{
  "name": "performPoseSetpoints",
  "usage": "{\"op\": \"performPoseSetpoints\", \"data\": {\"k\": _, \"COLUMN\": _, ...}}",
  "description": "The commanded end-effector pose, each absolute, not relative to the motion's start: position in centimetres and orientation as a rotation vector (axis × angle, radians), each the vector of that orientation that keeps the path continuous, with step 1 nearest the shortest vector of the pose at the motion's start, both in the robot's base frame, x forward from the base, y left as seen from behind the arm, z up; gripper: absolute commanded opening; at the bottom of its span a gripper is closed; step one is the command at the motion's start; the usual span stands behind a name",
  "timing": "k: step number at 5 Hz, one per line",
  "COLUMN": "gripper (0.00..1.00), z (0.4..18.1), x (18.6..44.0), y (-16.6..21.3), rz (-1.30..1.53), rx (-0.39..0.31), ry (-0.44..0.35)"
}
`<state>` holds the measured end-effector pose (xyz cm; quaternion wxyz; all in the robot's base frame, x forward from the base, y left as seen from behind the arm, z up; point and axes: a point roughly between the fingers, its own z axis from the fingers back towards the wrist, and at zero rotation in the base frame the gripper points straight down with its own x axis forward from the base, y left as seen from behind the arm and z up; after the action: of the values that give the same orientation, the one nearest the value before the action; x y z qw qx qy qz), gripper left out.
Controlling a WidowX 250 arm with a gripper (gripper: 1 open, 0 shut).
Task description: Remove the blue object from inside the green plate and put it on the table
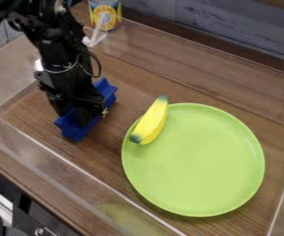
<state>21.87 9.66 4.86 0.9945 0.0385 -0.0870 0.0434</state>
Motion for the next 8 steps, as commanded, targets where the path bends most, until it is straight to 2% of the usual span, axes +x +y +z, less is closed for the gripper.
{"op": "performPoseSetpoints", "data": {"k": 1, "gripper": 0.00, "z": 5.3, "x": 22.8, "y": 9.9, "rz": 0.106, "rx": 0.088, "ry": -0.187}}
{"op": "performPoseSetpoints", "data": {"k": 2, "gripper": 0.00, "z": 5.2, "x": 23.4, "y": 10.6, "rz": 0.090, "rx": 0.090, "ry": -0.187}}
{"op": "performPoseSetpoints", "data": {"k": 3, "gripper": 1.00, "z": 5.0, "x": 23.9, "y": 11.3, "rz": 0.075, "rx": 0.091, "ry": -0.185}}
{"op": "performPoseSetpoints", "data": {"k": 4, "gripper": 1.00, "z": 5.2, "x": 24.3, "y": 10.8, "rz": 0.029, "rx": 0.077, "ry": -0.178}}
{"op": "performPoseSetpoints", "data": {"k": 6, "gripper": 1.00, "z": 10.0, "x": 25.7, "y": 9.6, "rz": -0.017, "rx": 0.062, "ry": -0.177}}
{"op": "performPoseSetpoints", "data": {"k": 7, "gripper": 1.00, "z": 10.7, "x": 27.2, "y": 9.3, "rz": -0.022, "rx": 0.051, "ry": -0.191}}
{"op": "performPoseSetpoints", "data": {"k": 8, "gripper": 1.00, "z": 10.5, "x": 27.9, "y": 9.4, "rz": -0.020, "rx": 0.040, "ry": -0.183}}
